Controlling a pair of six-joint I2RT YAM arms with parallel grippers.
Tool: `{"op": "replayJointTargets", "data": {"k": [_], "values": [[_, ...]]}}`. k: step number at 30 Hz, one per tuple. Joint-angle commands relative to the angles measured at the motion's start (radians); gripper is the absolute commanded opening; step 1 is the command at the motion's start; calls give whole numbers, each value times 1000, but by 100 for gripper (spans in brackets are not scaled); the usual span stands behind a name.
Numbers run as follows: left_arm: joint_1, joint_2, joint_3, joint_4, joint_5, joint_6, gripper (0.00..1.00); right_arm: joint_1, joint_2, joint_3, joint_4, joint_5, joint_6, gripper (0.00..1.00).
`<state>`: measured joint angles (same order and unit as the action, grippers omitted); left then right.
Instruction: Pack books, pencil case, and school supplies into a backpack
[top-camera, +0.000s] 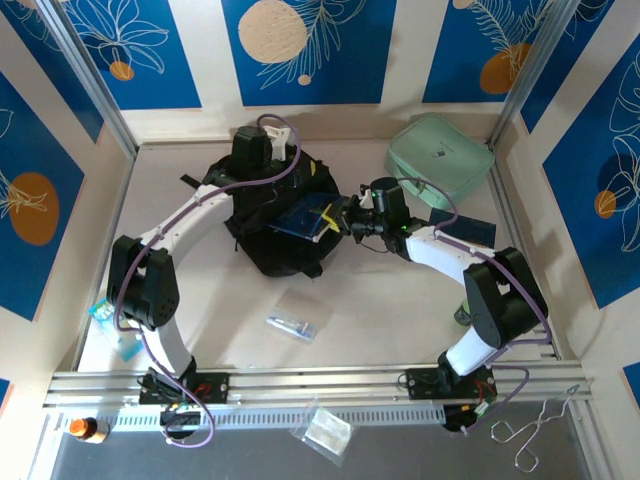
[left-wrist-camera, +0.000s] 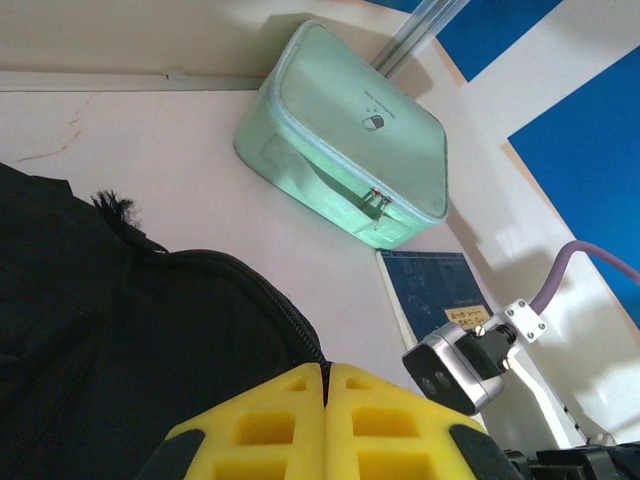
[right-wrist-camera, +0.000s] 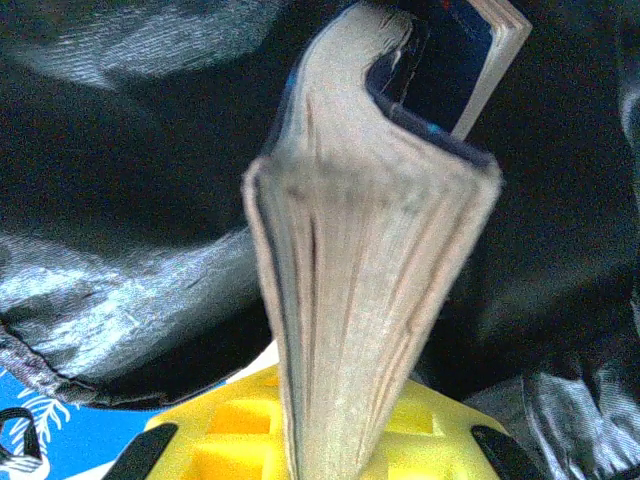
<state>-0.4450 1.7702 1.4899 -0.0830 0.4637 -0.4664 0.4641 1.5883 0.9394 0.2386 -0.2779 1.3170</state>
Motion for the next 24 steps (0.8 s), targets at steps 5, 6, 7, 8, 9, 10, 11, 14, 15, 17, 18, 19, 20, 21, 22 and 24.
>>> {"op": "replayJointTargets", "data": {"k": [5, 6, 7, 8, 9, 10, 11, 14, 15, 17, 18, 19, 20, 21, 22, 24], "values": [[-8, -21, 30, 80, 39, -15, 0, 33, 89, 126, 15, 110, -24, 3], [-8, -20, 30, 80, 38, -16, 0, 39, 105, 140, -1, 129, -23, 3], [-8, -22, 30, 79, 36, -18, 0, 46, 124, 157, -22, 157, -25, 3], [-8, -22, 29, 80, 35, -19, 0, 53, 139, 170, -47, 188, -23, 3], [-7, -20, 27, 80, 31, -24, 0, 63, 155, 181, -74, 227, -17, 3], [-8, -20, 24, 81, 32, -27, 0, 69, 171, 186, -89, 260, -5, 3], [-8, -20, 23, 82, 33, -29, 0, 75, 188, 190, -96, 281, 8, 4], [-8, -16, 18, 85, 28, -36, 0, 86, 249, 215, -102, 314, 63, 6], [-7, -15, 17, 85, 26, -38, 0, 88, 272, 232, -103, 315, 80, 7], [-8, -11, 17, 85, 21, -41, 0, 93, 319, 277, -101, 316, 93, 9], [-8, -10, 16, 85, 18, -43, 0, 97, 348, 303, -106, 326, 97, 10], [-8, -9, 17, 86, 16, -44, 0, 100, 375, 324, -102, 331, 101, 11], [-8, -9, 17, 84, 14, -45, 0, 100, 397, 340, -92, 331, 102, 12], [-7, -8, 17, 82, 12, -47, 0, 100, 423, 360, -84, 326, 104, 12], [-8, -8, 17, 81, 10, -47, 0, 100, 446, 380, -85, 320, 107, 13], [-8, -8, 15, 77, 10, -48, 0, 99, 479, 420, -95, 303, 102, 15]]}}
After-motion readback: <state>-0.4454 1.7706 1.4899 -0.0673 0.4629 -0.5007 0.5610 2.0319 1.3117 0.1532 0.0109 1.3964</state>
